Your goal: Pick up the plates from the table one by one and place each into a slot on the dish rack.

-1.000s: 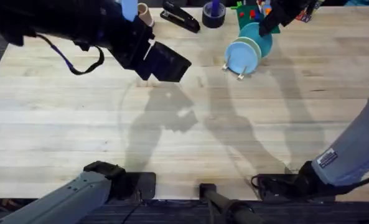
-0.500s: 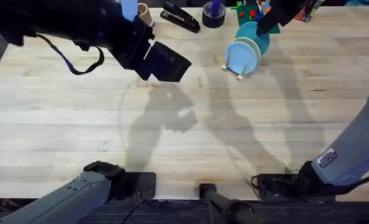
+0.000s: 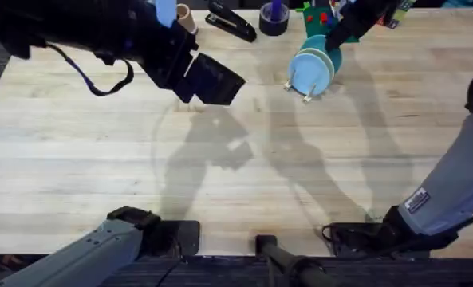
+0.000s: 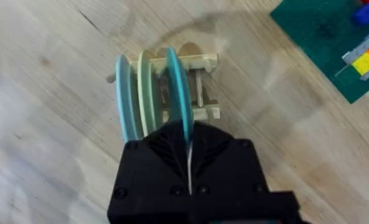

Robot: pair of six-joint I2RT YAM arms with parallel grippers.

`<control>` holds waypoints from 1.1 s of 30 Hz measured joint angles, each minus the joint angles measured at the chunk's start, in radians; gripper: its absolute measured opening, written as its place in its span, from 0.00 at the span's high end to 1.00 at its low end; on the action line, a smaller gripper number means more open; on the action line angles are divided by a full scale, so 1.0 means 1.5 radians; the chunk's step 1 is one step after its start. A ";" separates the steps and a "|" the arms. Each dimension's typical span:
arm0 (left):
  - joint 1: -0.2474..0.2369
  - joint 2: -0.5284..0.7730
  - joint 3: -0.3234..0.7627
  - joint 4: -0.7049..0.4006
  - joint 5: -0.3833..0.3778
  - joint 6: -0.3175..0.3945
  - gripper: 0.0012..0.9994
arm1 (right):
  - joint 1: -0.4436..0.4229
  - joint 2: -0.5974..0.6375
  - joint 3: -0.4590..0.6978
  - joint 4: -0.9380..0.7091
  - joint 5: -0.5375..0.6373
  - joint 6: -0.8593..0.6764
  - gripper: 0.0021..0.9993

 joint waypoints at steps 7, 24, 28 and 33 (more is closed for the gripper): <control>0.000 0.000 0.000 0.000 0.000 0.000 0.00 | 0.000 0.000 0.000 0.000 0.000 0.000 0.94; 0.000 0.000 0.000 0.000 0.000 0.000 0.00 | 0.000 0.000 0.001 -0.001 -0.004 0.014 0.80; 0.000 0.000 0.000 0.000 0.000 0.000 0.00 | 0.000 -0.002 0.008 -0.001 -0.004 0.039 0.77; 0.000 0.000 0.000 0.000 0.000 0.000 0.00 | 0.001 -0.046 0.009 -0.010 0.018 0.066 0.75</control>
